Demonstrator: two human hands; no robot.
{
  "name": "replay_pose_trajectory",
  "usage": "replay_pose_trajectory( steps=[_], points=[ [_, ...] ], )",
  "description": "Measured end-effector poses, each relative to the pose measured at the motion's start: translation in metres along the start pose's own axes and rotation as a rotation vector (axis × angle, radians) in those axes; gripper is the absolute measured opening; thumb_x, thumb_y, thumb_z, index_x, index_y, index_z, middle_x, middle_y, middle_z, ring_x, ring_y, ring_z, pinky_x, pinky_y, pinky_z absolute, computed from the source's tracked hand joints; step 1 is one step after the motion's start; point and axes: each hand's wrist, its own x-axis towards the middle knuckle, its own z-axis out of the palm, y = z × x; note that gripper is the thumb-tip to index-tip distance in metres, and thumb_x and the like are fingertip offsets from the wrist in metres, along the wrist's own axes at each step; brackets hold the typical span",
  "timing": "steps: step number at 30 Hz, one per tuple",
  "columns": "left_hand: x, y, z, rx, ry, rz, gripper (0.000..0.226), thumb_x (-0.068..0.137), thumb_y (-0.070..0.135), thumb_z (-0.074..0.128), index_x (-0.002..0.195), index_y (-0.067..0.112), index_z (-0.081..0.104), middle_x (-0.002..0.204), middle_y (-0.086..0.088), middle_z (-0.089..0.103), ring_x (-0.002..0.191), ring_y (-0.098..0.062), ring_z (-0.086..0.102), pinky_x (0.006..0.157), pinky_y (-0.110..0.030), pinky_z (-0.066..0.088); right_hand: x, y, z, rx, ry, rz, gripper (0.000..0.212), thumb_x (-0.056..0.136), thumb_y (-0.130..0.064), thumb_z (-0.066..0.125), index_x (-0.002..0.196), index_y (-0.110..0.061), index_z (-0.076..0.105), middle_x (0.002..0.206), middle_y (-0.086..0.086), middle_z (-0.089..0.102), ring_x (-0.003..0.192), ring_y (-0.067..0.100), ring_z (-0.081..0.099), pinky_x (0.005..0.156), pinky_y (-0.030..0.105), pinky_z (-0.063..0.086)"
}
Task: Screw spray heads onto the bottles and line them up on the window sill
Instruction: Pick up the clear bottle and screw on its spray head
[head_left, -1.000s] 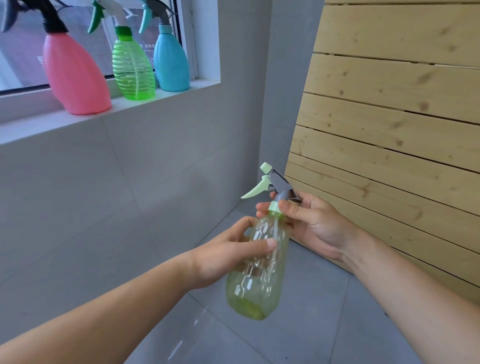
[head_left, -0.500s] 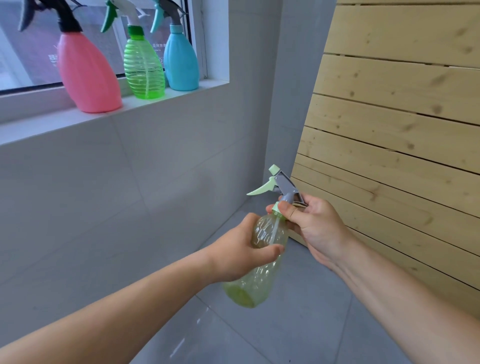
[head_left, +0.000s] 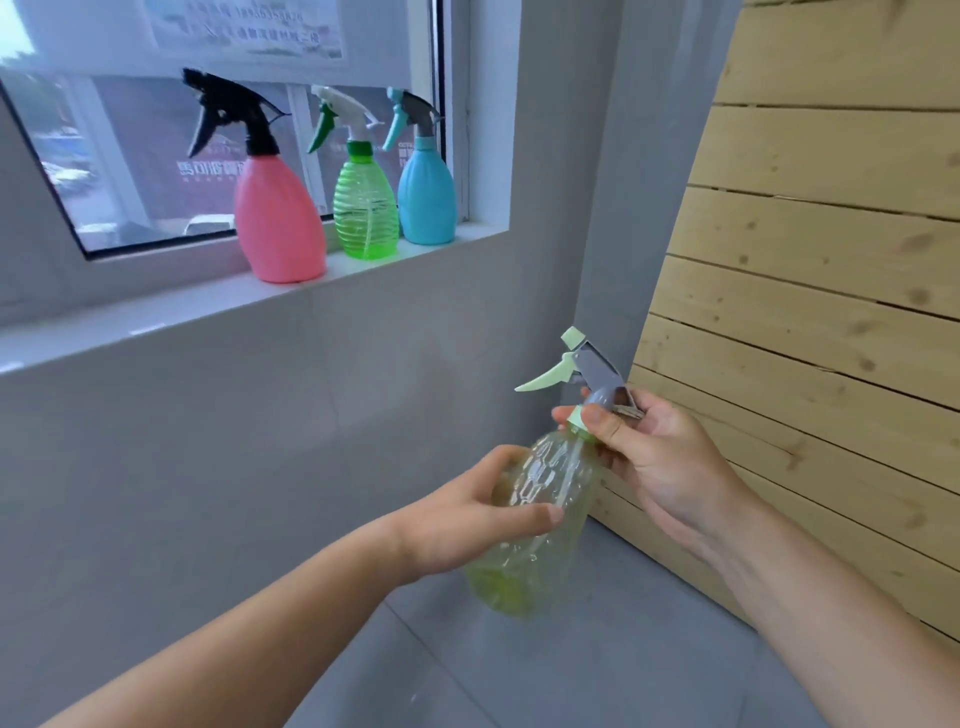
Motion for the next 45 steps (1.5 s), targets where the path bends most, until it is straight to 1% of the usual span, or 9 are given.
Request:
replay_pose_trajectory(
  steps=[7,14,19,22,24,27,34,40,45],
  points=[
    [-0.048,0.023,-0.056,-0.184,0.286,0.200,0.058,0.079,0.028,0.081,0.133,0.022,0.061,0.126,-0.011,0.074,0.116,-0.026,0.071,0.100,-0.036,0.058,0.016,-0.036,0.076,-0.006,-0.096,-0.106,0.063,0.073,-0.034,0.073,0.129,-0.015,0.052,0.104,0.004,0.079,0.104,0.029,0.071,0.097,0.045,0.053],
    [-0.101,0.031,-0.118,-0.264,0.602,0.371,0.052,0.087,0.031,0.074,0.136,0.026,0.058,0.124,-0.007,0.074,0.112,-0.020,0.074,0.089,-0.026,0.058,0.017,-0.034,0.168,-0.176,-0.364,-0.108,0.030,0.097,-0.021,0.057,0.127,-0.023,0.054,0.085,-0.012,0.079,0.082,0.000,0.073,0.070,0.018,0.056],
    [-0.126,0.044,-0.187,-0.299,0.692,0.417,0.052,0.084,0.027,0.061,0.136,0.023,0.061,0.116,0.002,0.074,0.113,-0.019,0.069,0.099,-0.033,0.048,0.045,-0.059,0.244,-0.253,-0.469,-0.175,0.052,0.098,-0.029,0.056,0.147,-0.033,0.039,0.107,-0.007,0.075,0.103,0.010,0.070,0.094,0.033,0.055],
    [-0.141,0.052,-0.225,-0.212,0.749,0.414,0.053,0.086,0.022,0.068,0.138,0.017,0.061,0.121,-0.004,0.075,0.107,-0.014,0.072,0.092,-0.025,0.052,0.066,-0.073,0.282,-0.280,-0.488,-0.228,0.046,0.098,-0.032,0.055,0.139,-0.045,0.042,0.104,-0.010,0.070,0.104,0.008,0.067,0.103,0.039,0.050],
    [-0.146,0.053,-0.248,-0.168,0.824,0.381,0.048,0.093,0.017,0.072,0.139,0.016,0.060,0.115,-0.003,0.076,0.094,-0.007,0.074,0.081,-0.016,0.054,0.078,-0.078,0.304,-0.284,-0.491,-0.255,0.035,0.097,-0.032,0.057,0.125,-0.051,0.047,0.102,-0.007,0.072,0.098,0.009,0.069,0.101,0.040,0.052],
    [-0.144,0.050,-0.268,-0.129,0.953,0.298,0.047,0.094,0.021,0.072,0.138,0.013,0.055,0.109,0.002,0.071,0.080,-0.003,0.067,0.069,-0.018,0.046,0.093,-0.074,0.329,-0.340,-0.453,-0.276,0.047,0.092,-0.039,0.059,0.138,-0.034,0.048,0.109,0.004,0.074,0.100,0.022,0.071,0.097,0.047,0.053],
    [-0.125,0.027,-0.292,-0.127,1.039,0.264,0.052,0.087,0.027,0.080,0.133,0.017,0.058,0.115,-0.008,0.075,0.103,-0.023,0.073,0.090,-0.036,0.055,0.110,-0.053,0.350,-0.376,-0.401,-0.285,0.036,0.096,-0.030,0.055,0.132,-0.032,0.052,0.108,0.011,0.069,0.099,0.027,0.068,0.084,0.036,0.053],
    [-0.116,0.023,-0.296,-0.063,1.129,0.277,0.053,0.088,0.029,0.080,0.135,0.019,0.058,0.112,-0.012,0.075,0.088,-0.017,0.070,0.063,-0.021,0.045,0.129,-0.041,0.360,-0.387,-0.409,-0.282,0.045,0.095,-0.033,0.053,0.140,-0.036,0.047,0.108,0.009,0.072,0.099,0.025,0.070,0.092,0.042,0.053],
    [-0.112,0.017,-0.298,-0.034,1.168,0.286,0.059,0.087,0.033,0.081,0.138,0.019,0.057,0.113,-0.014,0.074,0.103,-0.026,0.073,0.071,-0.022,0.050,0.134,-0.037,0.361,-0.406,-0.440,-0.297,0.050,0.098,-0.032,0.050,0.146,-0.037,0.038,0.112,0.006,0.073,0.103,0.023,0.069,0.094,0.042,0.053]
  ],
)
